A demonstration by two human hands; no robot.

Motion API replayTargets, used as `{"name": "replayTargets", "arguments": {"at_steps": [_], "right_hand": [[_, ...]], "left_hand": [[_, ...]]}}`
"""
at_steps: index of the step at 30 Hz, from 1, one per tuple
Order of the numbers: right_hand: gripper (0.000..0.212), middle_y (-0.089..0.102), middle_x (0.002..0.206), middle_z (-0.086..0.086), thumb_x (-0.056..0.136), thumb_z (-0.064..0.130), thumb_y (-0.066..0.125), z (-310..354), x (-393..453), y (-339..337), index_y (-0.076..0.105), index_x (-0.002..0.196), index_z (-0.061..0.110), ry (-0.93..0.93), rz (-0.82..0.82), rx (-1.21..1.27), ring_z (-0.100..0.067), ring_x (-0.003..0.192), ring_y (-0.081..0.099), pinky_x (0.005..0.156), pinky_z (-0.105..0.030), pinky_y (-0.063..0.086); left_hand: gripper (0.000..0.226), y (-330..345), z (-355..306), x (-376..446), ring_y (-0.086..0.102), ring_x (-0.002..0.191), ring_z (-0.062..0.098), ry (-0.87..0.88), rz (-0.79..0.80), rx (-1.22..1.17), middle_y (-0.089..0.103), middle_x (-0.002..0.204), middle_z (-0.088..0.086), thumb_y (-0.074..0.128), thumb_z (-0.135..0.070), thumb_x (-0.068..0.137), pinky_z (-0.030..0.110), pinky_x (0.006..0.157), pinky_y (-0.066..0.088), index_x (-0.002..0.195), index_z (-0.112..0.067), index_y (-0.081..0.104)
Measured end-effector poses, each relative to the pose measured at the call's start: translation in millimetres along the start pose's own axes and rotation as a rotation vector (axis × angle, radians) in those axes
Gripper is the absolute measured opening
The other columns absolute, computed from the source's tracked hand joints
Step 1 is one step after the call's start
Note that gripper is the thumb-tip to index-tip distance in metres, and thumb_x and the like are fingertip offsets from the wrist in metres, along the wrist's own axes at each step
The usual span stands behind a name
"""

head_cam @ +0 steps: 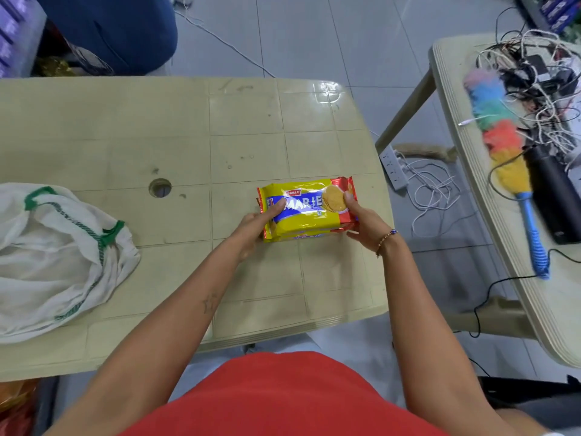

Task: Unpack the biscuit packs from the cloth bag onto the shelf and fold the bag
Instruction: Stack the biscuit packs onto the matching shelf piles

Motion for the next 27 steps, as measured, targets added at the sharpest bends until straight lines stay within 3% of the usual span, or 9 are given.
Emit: {"name": "replayTargets", "arguments": {"at_steps": [2,6,9,12,15,19,22,24,27], "right_hand": [[0.048,0.071,0.105,-0.001,0.083,0.06,0.051,-6.5,3.0,-0.9,0.066,0.103,0.02,0.001,0.018,0.056,-0.014,0.1,0.063,0.079,-0.027,0.05],[0.076,0.073,0.105,-0.004,0.05,0.067,0.074,-18.4,2.8,6.1,0.067,0.107,0.016,-0.019,0.089,0.182,-0.018,0.1,0.068,0.077,-0.029,0.058],[0.088,0.073,0.106,-0.006,0.042,0.065,0.081,-24.8,3.8,18.2,0.065,0.111,0.012,-0.064,0.121,0.297,-0.017,0.097,0.069,0.077,-0.027,0.058],[0.095,0.073,0.106,-0.005,0.039,0.069,0.08,-20.1,3.4,28.9,0.065,0.114,0.012,-0.089,0.094,0.278,-0.017,0.097,0.069,0.076,-0.026,0.058],[0.082,0.074,0.1,-0.004,0.04,0.067,0.079,-5.5,5.2,45.8,0.07,0.101,0.014,-0.12,0.114,0.239,-0.015,0.093,0.069,0.077,-0.026,0.057],[0.062,0.072,0.096,-0.005,0.06,0.064,0.066,28.9,-5.1,103.7,0.07,0.094,0.013,-0.196,0.162,0.116,-0.015,0.091,0.067,0.084,-0.03,0.054],[0.034,0.073,0.084,0.003,0.083,0.047,0.06,46.9,-11.0,166.9,0.069,0.088,0.015,-0.215,0.259,0.046,-0.008,0.079,0.065,0.078,-0.024,0.051],[0.035,0.074,0.084,0.003,0.079,0.048,0.062,51.5,-25.2,227.6,0.07,0.087,0.015,-0.225,0.343,-0.006,-0.008,0.079,0.066,0.075,-0.024,0.05],[0.035,0.075,0.089,0.002,0.08,0.047,0.061,52.6,-43.2,306.7,0.072,0.089,0.015,-0.23,0.458,-0.054,-0.011,0.085,0.068,0.078,-0.026,0.053]], "left_hand": [[0.049,10.9,-1.3,-0.4,0.07,0.094,0.016,-0.01,0.086,-0.058,0.072,0.112,0.003,0.067,-0.053,0.078,0.031,0.088,0.054,0.116,-0.021,0.064],[0.099,4.4,-5.0,6.9,0.069,0.101,0.022,0.026,0.074,-0.117,0.07,0.115,0.007,0.086,-0.058,0.049,0.038,0.088,0.056,0.131,-0.014,0.051],[0.091,-4.2,-12.7,-3.2,0.071,0.094,0.02,0.078,0.072,-0.089,0.073,0.109,0.007,0.083,-0.055,0.048,0.033,0.08,0.057,0.125,-0.013,0.057],[0.081,-16.5,-13.5,-12.7,0.07,0.097,0.023,0.106,0.073,-0.098,0.073,0.108,0.009,0.081,-0.053,0.053,0.038,0.087,0.056,0.12,-0.011,0.062],[0.067,-39.1,-15.5,-27.7,0.071,0.091,0.02,0.164,0.035,-0.152,0.074,0.105,0.009,0.081,-0.053,0.052,0.037,0.088,0.056,0.105,-0.012,0.07],[0.08,-98.1,-10.0,-58.7,0.072,0.085,0.016,0.24,-0.095,-0.314,0.075,0.1,0.006,0.088,-0.058,0.032,0.03,0.076,0.06,0.098,-0.015,0.072],[0.052,-148.9,-4.1,-91.7,0.071,0.09,0.017,0.303,-0.173,-0.429,0.075,0.102,0.006,0.085,-0.047,0.055,0.027,0.075,0.059,0.095,-0.017,0.074],[0.028,-197.9,8.5,-125.8,0.071,0.086,0.014,0.345,-0.261,-0.508,0.076,0.096,0.002,0.076,-0.036,0.073,0.024,0.071,0.058,0.094,-0.018,0.073],[0.054,-257.9,29.4,-174.6,0.071,0.089,0.017,0.355,-0.38,-0.551,0.075,0.102,0.005,0.083,-0.044,0.056,0.028,0.077,0.058,0.101,-0.016,0.072]]}}
Point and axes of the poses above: each hand's wrist, its own x-axis towards the middle knuckle, its own y-axis out of the palm, z = x × y, the point moved 9 cm from there along x, towards the middle knuckle
